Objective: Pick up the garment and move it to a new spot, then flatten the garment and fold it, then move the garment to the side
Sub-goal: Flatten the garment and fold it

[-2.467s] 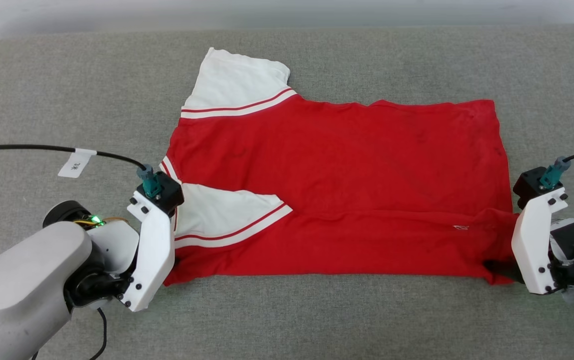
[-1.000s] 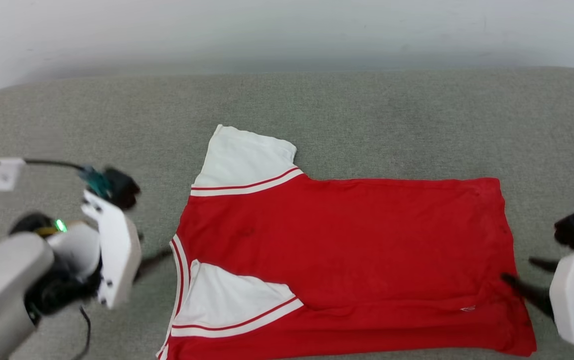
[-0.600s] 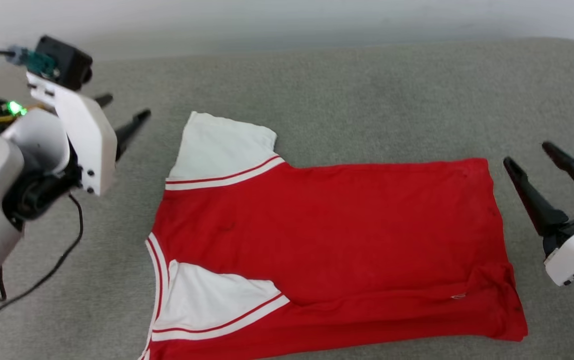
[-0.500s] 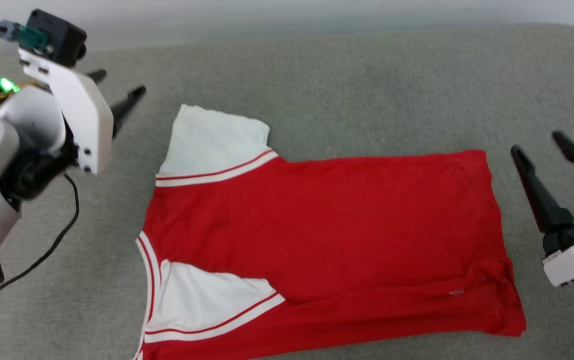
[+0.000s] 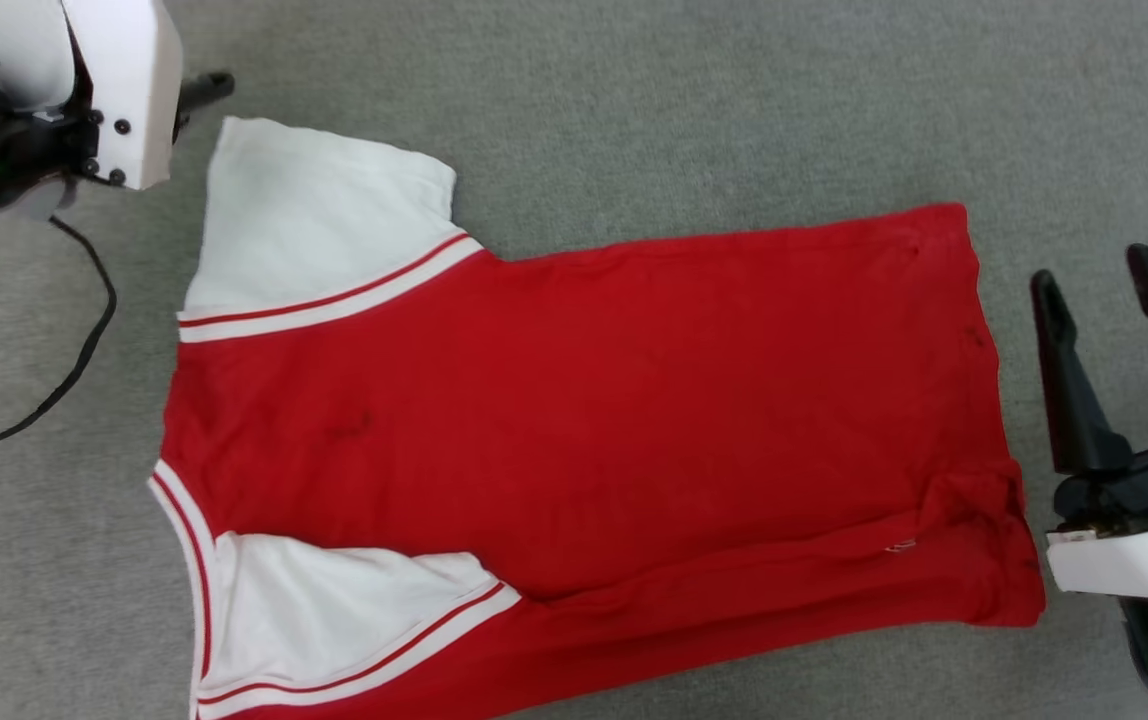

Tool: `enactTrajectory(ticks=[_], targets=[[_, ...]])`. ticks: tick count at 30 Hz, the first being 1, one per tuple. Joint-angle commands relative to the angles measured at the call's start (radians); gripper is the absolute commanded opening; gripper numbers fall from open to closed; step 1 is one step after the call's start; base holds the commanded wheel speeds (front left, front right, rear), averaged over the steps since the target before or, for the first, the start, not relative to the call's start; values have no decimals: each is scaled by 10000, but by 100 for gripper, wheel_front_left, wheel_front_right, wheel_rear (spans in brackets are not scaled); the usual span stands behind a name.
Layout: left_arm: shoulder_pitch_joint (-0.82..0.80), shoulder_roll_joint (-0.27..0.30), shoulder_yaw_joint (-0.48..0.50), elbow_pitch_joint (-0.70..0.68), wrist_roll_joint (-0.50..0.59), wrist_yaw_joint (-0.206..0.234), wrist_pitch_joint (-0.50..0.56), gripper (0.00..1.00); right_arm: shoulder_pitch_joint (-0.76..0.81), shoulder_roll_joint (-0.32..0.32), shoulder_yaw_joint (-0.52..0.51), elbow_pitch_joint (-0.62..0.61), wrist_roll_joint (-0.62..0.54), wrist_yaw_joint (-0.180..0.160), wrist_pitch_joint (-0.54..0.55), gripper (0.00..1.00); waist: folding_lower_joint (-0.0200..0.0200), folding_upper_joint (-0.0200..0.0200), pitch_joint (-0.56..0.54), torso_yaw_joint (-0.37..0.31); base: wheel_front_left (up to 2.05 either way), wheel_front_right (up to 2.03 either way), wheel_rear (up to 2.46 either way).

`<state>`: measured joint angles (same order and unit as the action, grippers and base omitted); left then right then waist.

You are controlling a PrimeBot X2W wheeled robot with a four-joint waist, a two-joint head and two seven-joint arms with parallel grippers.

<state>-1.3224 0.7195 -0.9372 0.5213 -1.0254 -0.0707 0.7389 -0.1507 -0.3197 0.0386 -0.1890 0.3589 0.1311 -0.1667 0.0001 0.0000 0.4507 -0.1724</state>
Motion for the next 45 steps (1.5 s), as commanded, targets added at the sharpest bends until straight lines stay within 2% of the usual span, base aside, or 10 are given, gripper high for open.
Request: enactTrajectory(ticks=[1,7,15,16,17,23,27,33,39,45], targets=[[-148,22,-133,159,-88,-53,496,100,-82,74,70,-44,-92,-8,-58,100,-1,0,366,-266,0,0,0],[-602,30,-500,447,-194,-78,2117,100,-534,3,332,138,-97,-8,90,100,-1,0,917,-583,0,0,0],[-99,243,-973,496,-171,-221,2640,100,-983,-139,690,512,23,-8,187,100,-1,0,1251,-748,0,0,0],[-49,263,-1035,433,-107,-259,2583,67,-1033,-152,681,551,17,-8,165,100,-1,0,1251,-736,0,0,0],[24,261,-1028,418,-180,-279,2562,0,-1088,-159,612,568,5,-8,79,100,-1,0,1238,-718,0,0,0],[-19,285,-1083,21,-110,-446,2080,0,-1699,-524,184,513,-189,-8,207,100,-1,0,776,-492,0,0,0],[50,136,-993,-250,-213,-501,1577,0,-2415,-1261,309,549,-395,-8,1463,100,-1,0,274,-283,0,0,0],[288,11,-1216,-739,-191,-564,1087,0,-3696,-2736,1251,1059,406,-8,4881,100,-1,0,-304,136,0,0,0],[324,-189,-1475,-1430,-211,-575,746,0,-5035,-4322,2677,1810,2211,-10,8875,100,-1,0,-398,593,0,0,0],[4,-291,-1730,-2132,-149,-582,533,0,-6198,-4762,3386,2840,3770,-8,11801,100,-1,0,-88,1050,0,0,0]])
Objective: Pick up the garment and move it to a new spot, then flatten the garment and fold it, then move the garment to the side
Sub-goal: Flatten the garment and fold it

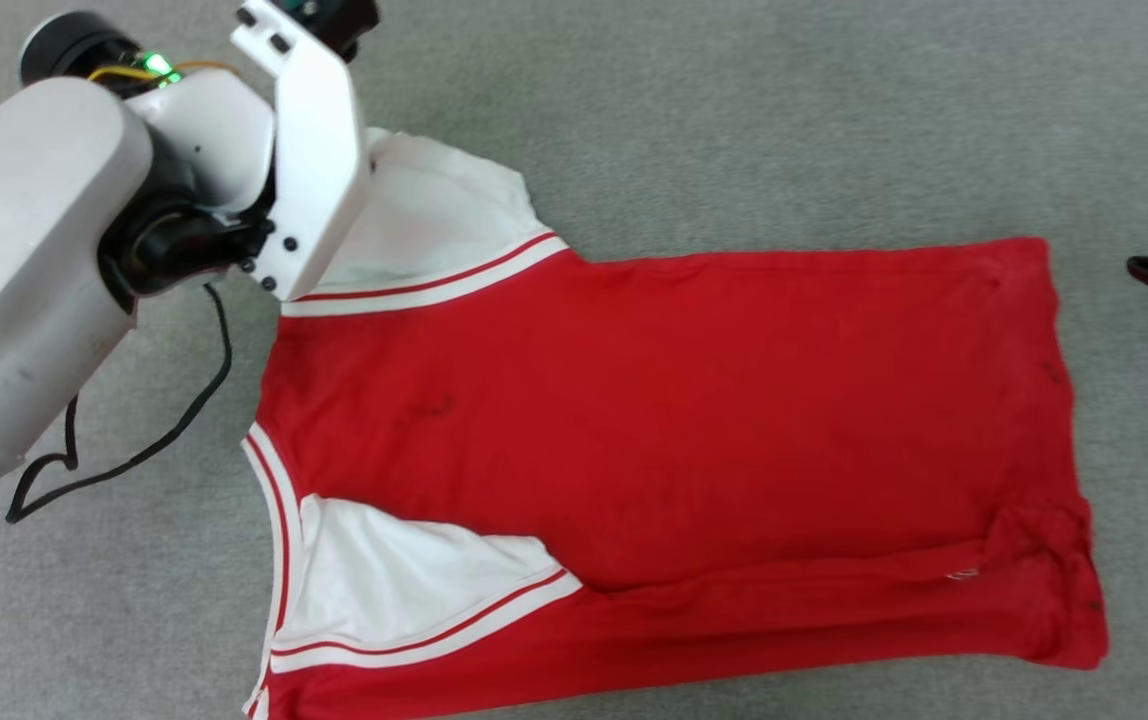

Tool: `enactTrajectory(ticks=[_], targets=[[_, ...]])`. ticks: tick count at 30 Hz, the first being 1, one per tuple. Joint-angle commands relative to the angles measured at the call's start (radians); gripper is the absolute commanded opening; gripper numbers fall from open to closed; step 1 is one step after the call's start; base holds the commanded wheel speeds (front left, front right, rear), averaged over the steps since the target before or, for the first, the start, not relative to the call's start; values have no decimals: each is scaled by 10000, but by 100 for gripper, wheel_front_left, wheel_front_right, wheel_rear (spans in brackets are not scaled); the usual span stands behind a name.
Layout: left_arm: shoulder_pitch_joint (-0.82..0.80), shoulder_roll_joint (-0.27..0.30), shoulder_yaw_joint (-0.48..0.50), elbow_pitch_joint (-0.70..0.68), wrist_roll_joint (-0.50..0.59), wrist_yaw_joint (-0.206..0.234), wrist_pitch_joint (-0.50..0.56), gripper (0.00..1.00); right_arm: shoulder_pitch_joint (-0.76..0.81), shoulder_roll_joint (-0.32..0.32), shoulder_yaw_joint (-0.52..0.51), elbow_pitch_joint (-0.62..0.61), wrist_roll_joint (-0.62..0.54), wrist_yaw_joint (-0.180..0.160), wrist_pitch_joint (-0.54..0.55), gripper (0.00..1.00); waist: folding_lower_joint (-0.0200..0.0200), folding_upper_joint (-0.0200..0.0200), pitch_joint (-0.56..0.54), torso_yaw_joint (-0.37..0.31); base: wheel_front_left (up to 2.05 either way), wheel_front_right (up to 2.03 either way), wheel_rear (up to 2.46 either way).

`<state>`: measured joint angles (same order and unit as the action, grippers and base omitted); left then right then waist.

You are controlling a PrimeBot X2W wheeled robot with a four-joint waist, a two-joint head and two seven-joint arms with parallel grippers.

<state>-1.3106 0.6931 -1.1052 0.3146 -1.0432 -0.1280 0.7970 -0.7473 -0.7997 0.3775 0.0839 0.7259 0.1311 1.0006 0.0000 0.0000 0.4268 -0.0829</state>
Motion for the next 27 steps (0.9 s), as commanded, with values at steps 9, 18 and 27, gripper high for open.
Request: enactTrajectory(ticks=[9,18,27], targets=[[-588,-185,-448,-632,35,-4,-384,0,-717,953,171,1739,73,-8,782,100,0,0,746,752,0,0,0],[-998,-18,-886,-742,-175,-5,-677,0,-439,1683,1256,2790,84,-8,101,50,0,0,1014,850,0,0,0],[-494,311,-1142,-702,-572,-6,-1534,0,-980,1218,1667,2863,629,-8,-1501,0,0,0,2,626,0,0,0]])
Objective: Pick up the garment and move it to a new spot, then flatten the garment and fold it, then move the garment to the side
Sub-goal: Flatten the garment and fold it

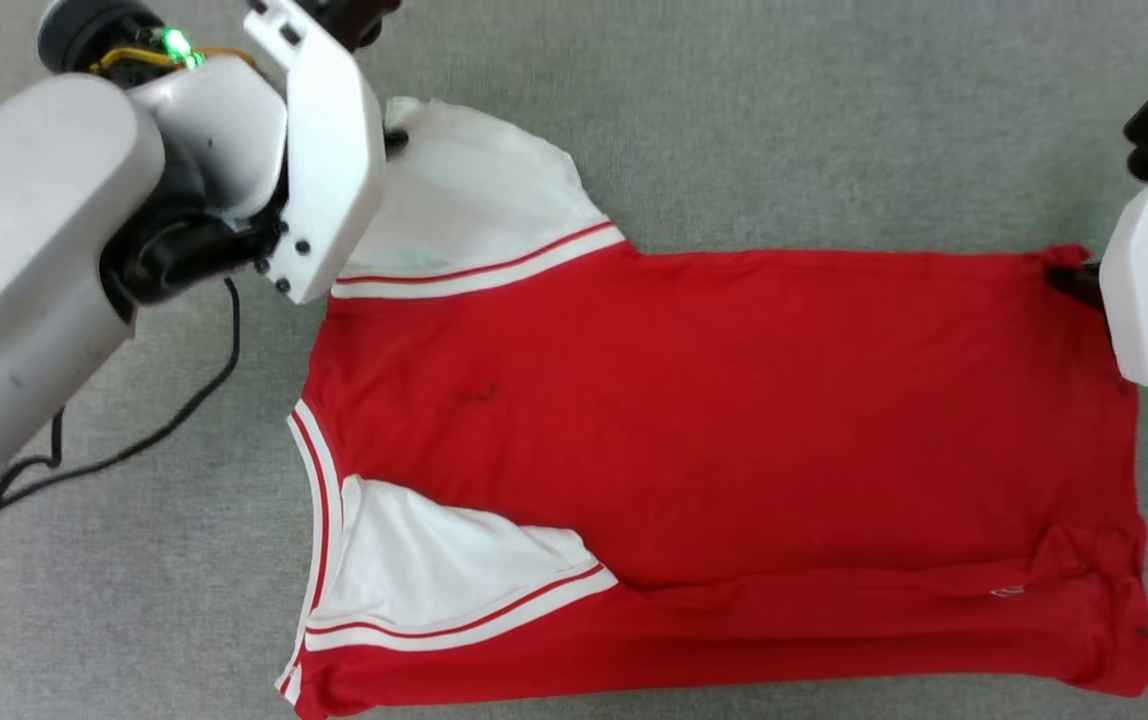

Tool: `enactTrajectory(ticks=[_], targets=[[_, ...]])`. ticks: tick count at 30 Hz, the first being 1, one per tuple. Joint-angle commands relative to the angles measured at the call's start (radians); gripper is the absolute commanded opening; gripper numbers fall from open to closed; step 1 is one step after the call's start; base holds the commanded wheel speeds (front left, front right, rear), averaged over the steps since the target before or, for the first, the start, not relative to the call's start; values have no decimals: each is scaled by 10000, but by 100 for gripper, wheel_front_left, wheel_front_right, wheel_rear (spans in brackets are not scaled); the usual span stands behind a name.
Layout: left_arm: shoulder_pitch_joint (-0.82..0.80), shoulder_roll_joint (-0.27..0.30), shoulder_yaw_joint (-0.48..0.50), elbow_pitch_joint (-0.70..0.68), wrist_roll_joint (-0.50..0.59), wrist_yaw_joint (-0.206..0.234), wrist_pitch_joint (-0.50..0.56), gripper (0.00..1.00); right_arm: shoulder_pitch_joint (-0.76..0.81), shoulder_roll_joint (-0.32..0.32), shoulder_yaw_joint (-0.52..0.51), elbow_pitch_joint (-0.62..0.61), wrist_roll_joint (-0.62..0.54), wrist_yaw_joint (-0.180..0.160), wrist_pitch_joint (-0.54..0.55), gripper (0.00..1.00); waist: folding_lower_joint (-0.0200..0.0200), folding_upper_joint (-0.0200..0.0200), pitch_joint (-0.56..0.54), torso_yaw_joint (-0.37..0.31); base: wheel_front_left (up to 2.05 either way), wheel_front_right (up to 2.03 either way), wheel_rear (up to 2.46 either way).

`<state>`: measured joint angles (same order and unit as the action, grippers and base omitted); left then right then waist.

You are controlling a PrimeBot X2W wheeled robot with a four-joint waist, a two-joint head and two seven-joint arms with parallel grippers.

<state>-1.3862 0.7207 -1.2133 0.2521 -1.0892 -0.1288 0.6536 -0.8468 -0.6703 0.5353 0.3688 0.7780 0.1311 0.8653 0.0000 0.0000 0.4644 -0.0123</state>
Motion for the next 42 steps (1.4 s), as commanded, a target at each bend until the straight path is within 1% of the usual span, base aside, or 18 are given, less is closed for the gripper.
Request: enactTrajectory(ticks=[1,6,9,14,15,16,17,18,22,30,33,34,35,36,37,38,40,42], targets=[[386,77,-77,-130,-160,0,-233,0,94,-156,189,6,161,-8,-345,0,0,0,-539,-75,0,0,0],[1047,393,-273,-503,-268,2,-580,0,590,-565,724,-265,258,-8,-1489,0,0,0,-1317,-32,0,0,0],[1469,718,-311,-810,-331,2,-754,0,991,-725,965,-400,488,-8,-2041,0,0,0,-1819,-57,0,0,0],[2314,1229,-394,-1507,-497,160,-987,0,1718,-1101,1354,-657,769,-8,-2539,0,0,0,-2470,-77,0,0,0],[2314,1229,-394,-1507,-497,160,-987,0,1718,-1101,1354,-657,769,-8,-2539,0,0,0,-2470,-77,0,0,0],[2894,1600,-443,-1987,-589,362,-1126,0,2158,-1312,1494,-845,895,-8,-2784,0,0,0,-2772,-116,0,0,0],[3130,1706,-465,-2147,-612,450,-1184,0,2325,-1344,1535,-904,954,-8,-2882,0,0,0,-2883,-131,0,0,0],[3894,2054,-520,-2628,-735,733,-1332,0,2854,-1478,1593,-1074,1085,-8,-3105,0,0,0,-3100,-178,0,0,0],[5028,2334,-588,-3088,-923,1056,-1510,0,3575,-1588,1579,-1202,1295,-8,-3371,0,0,0,-3229,-181,0,0,0],[6766,2502,-641,-3303,-1076,1329,-1693,0,4656,-1661,1394,-1169,1454,-8,-3634,0,0,0,-3189,-133,0,0,0],[7221,2341,-655,-3053,-1060,1298,-1678,0,4878,-1478,1380,-997,1474,-8,-3631,0,0,0,-3049,-142,0,0,0],[7529,2090,-656,-2704,-1019,1208,-1694,0,4907,-1252,1420,-687,1309,-8,-3691,0,0,0,-2922,-172,0,0,0],[7593,2017,-647,-2584,-927,1180,-1713,0,4907,-1171,1487,-569,1262,-8,-3663,0,0,0,-2902,-173,0,0,0],[7635,1923,-646,-2441,-849,1202,-1821,0,4890,-1096,1514,-473,1227,-8,-3656,2,0,0,-2887,-167,0,0,0],[7630,1854,-647,-2324,-710,1259,-1932,46,4845,-1028,1484,-394,1198,-8,-3758,49,0,0,-2886,-158,0,0,0],[7598,1791,-645,-2212,-578,1282,-2062,100,4766,-961,1410,-326,1162,-8,-3873,100,0,0,-2901,-149,0,0,0],[7567,1716,-566,-2083,-401,1282,-2386,100,4670,-934,1363,-352,1125,-8,-4037,100,0,0,-3006,-140,0,0,0],[7610,1746,-450,-2111,-320,1346,-2756,100,4576,-1062,1275,-513,1117,-8,-4217,100,0,0,-3155,-143,0,0,0]])
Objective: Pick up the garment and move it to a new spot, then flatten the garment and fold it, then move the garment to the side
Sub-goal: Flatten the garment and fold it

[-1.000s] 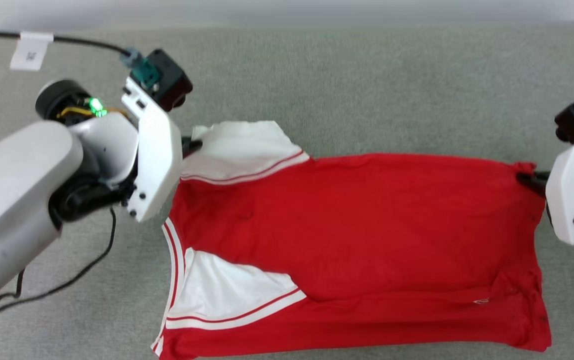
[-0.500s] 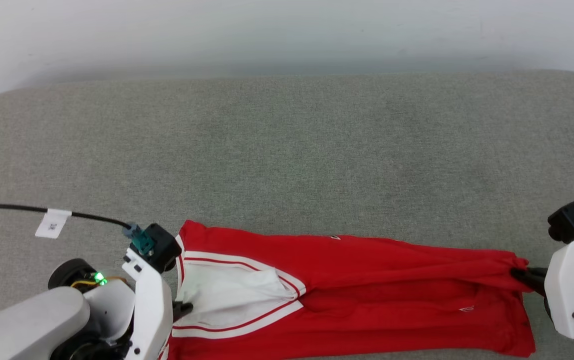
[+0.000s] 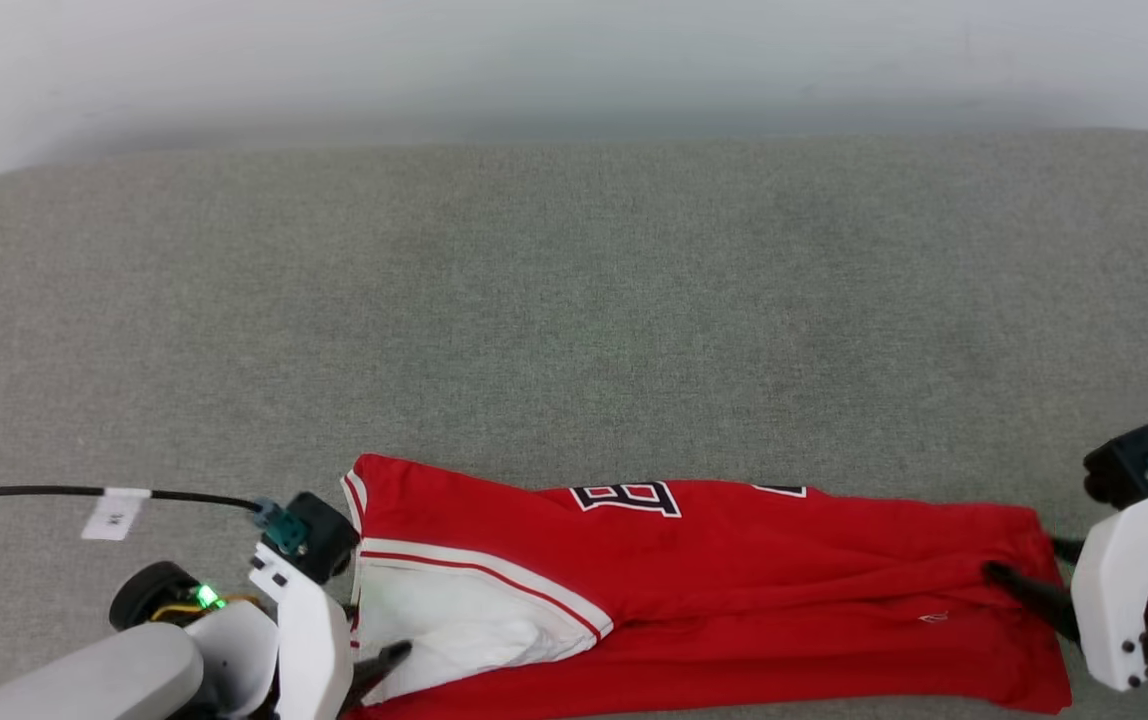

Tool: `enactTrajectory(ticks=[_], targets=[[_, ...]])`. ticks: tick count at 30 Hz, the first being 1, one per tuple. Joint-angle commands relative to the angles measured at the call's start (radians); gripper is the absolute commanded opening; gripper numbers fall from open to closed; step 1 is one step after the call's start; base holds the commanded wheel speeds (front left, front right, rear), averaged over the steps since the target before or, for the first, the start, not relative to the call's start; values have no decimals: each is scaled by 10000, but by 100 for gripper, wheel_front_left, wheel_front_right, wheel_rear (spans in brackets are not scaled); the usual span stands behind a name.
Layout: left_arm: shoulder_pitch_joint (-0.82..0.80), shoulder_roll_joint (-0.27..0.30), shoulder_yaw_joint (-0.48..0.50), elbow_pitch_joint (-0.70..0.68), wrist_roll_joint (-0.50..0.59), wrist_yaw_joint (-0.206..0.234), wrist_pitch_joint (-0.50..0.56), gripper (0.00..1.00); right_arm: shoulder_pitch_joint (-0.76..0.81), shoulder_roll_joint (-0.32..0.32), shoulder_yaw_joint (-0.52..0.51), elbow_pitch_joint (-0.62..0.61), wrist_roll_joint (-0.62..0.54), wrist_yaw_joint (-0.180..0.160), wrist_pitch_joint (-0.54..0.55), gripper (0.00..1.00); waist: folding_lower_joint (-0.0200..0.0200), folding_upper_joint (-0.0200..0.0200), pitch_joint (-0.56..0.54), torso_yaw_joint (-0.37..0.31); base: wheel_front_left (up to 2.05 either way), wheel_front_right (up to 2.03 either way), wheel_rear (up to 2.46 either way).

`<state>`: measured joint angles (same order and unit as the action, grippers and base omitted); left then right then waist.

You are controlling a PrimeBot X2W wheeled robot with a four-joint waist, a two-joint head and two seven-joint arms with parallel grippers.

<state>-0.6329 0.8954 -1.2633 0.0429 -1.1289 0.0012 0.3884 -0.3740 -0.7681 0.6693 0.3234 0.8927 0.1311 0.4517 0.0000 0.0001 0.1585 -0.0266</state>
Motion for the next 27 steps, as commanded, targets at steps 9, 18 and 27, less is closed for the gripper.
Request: enactTrajectory(ticks=[9,18,27], targets=[[289,-106,1160,-177,1222,1854,-3239,100,155,-582,-1536,-937,335,-8,-1217,100,0,-1,-519,99,0,0,0],[1208,-767,2715,286,1685,4236,-6354,100,1155,-86,-3292,-238,-28,-8,-2051,100,0,-1,-480,185,0,0,0],[2946,-1938,5324,-353,4181,5567,-6539,100,2214,943,-4145,605,579,-8,-1703,100,0,-1,-282,383,0,0,0]])
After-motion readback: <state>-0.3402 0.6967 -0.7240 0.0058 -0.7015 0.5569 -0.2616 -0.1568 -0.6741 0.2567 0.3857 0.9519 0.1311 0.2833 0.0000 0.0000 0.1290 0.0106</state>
